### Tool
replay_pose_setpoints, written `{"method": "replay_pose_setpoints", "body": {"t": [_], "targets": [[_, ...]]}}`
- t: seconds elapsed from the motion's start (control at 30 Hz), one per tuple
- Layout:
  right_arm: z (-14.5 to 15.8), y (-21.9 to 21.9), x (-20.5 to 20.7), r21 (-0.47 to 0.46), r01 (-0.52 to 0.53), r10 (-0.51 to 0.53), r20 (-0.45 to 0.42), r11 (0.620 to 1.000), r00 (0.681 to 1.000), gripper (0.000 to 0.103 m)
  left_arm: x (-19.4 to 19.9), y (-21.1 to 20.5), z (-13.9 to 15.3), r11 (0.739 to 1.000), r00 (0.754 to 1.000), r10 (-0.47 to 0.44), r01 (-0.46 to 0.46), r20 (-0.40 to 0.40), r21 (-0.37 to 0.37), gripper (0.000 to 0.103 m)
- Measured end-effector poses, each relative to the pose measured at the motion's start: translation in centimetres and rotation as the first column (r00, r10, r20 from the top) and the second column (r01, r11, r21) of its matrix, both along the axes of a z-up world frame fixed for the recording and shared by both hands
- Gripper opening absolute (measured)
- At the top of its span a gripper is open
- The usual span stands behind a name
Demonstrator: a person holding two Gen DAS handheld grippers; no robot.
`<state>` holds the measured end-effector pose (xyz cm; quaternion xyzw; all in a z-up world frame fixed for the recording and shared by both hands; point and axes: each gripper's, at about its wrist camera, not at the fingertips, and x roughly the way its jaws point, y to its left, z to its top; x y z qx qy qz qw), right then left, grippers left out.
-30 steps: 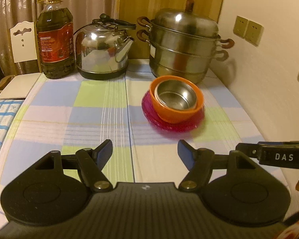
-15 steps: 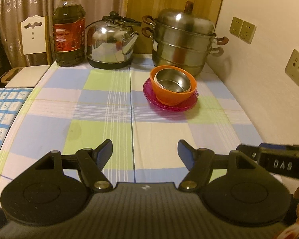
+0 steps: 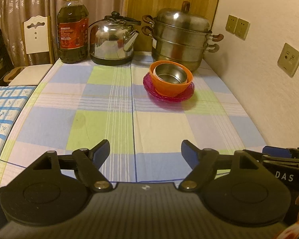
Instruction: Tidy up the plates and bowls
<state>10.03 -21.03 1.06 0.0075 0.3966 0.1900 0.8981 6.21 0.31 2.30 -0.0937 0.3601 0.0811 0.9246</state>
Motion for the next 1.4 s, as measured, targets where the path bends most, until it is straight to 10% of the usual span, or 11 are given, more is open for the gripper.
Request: {"method": "replay_pose_setpoints", "body": {"t": [1.4], "targets": [[0.2, -0.9, -1.6, 0.018, 0.013, -0.012, -0.004, 1.000, 1.000, 0.057, -1.9, -2.2, -0.6, 0.999, 0.999, -0.044, 0.044, -0.013, 0.025, 0.077]]}}
